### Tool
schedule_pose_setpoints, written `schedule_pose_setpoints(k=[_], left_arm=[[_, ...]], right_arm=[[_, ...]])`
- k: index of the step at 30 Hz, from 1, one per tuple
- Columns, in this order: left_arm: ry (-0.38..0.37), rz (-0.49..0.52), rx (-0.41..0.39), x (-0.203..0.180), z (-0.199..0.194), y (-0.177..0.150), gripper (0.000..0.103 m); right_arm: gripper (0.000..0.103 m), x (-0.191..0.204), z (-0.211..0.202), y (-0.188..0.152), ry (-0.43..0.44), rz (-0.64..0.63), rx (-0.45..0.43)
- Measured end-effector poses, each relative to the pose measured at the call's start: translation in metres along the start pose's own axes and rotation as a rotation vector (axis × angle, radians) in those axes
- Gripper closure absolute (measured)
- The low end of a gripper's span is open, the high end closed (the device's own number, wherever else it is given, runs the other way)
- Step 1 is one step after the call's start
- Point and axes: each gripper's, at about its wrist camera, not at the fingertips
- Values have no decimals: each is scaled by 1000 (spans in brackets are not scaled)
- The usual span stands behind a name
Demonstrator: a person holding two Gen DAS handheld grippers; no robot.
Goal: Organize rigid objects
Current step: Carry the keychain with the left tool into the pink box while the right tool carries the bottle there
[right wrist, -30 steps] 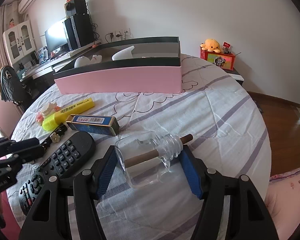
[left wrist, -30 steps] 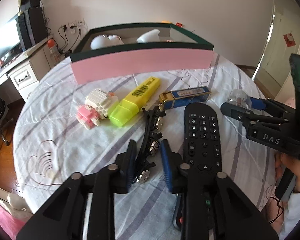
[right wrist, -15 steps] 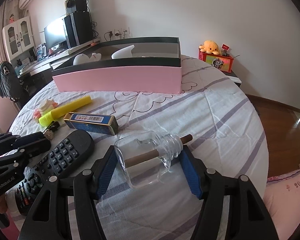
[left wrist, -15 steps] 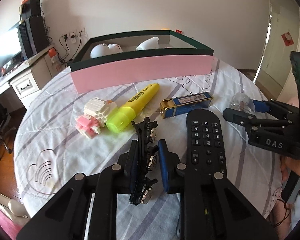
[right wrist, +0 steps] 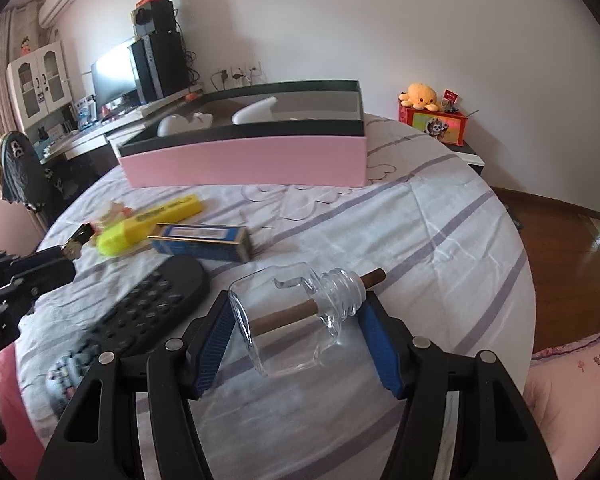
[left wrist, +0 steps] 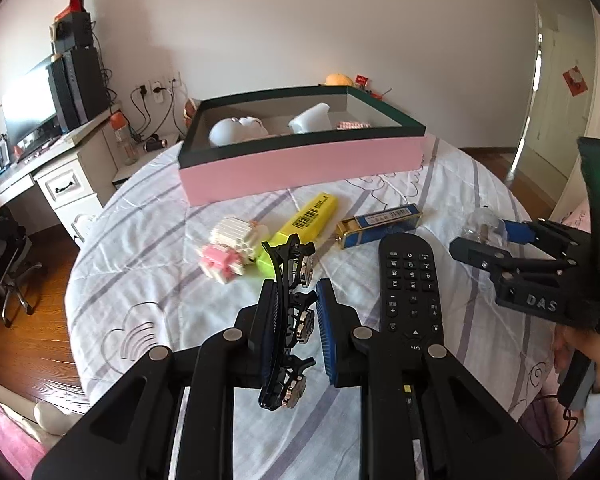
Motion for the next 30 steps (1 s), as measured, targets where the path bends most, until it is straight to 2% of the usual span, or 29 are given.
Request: schedule_pose_setpoints(k=[4,15,20,26,30], left_arm=[[5,-5,-33,2,-15,3,83],[47,11,-191,1,-76,23,83],[93,5,-299,-1,-115,37,83],[154,5,-411,-2,-156,46,83],[198,0,-451,0,-174,50,83]], right_arm=[[39,9,-20,4,17,-22,-31],[39,25,-98,32,54,-39,-221],[39,34,-126,42,82,-52,-278],[39,45,-158,54,76,-84,-363],[39,51,-174,62,71,-103,-409]])
Point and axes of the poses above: each gripper's, at about its wrist camera, not at the fingertips, and z roughly the way its jaws point, x to its left, y to its top, and after that the axes turned 12 degrees about -y, right-handed
